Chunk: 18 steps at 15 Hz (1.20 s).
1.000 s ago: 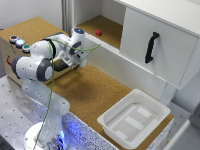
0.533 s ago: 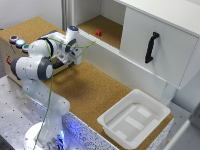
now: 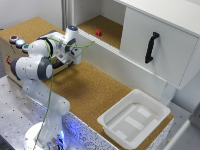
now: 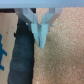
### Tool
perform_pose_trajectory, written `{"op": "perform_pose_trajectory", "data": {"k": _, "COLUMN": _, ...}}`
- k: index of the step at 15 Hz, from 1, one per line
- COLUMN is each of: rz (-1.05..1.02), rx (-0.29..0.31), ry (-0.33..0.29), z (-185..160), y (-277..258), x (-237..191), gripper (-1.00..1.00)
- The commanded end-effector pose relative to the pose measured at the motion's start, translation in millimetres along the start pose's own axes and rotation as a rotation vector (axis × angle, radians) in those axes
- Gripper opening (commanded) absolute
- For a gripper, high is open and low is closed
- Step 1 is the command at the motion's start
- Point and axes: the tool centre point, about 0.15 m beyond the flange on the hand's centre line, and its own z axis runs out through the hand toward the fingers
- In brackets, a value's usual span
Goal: Grasp the handle of the drawer and close it
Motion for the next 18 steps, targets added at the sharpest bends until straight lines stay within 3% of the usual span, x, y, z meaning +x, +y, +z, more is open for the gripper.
{"op": "perform_pose_trajectory", "data": {"k": 1, "rz": -0.04, "rx": 0.003, "ry": 0.0, "z": 2.5, "y": -44.7, "x": 8.0, "gripper": -1.0}}
{"op": "perform_pose_trajectory", "data": {"k": 4, "rz": -0.05, "rx": 0.01, "ry": 0.007, "z": 2.5, "y": -62.6, "x": 7.0, "gripper": -1.0}}
{"op": "perform_pose_trajectory", "data": {"k": 12, "rz": -0.061, "rx": 0.127, "ry": -0.055, "z": 12.2, "y": -104.8, "x": -23.9, "gripper": -1.0}}
{"op": "perform_pose_trajectory", "data": {"k": 14, "rz": -0.031, "rx": 0.112, "ry": -0.019, "z": 2.8, "y": -94.7, "x": -21.1, "gripper": -1.0}}
{"op": "perform_pose_trajectory", "data": {"k": 18, "rz": 0.143, "rx": 0.056, "ry": 0.022, "z": -30.8, "y": -21.2, "x": -18.4, "gripper": -1.0}}
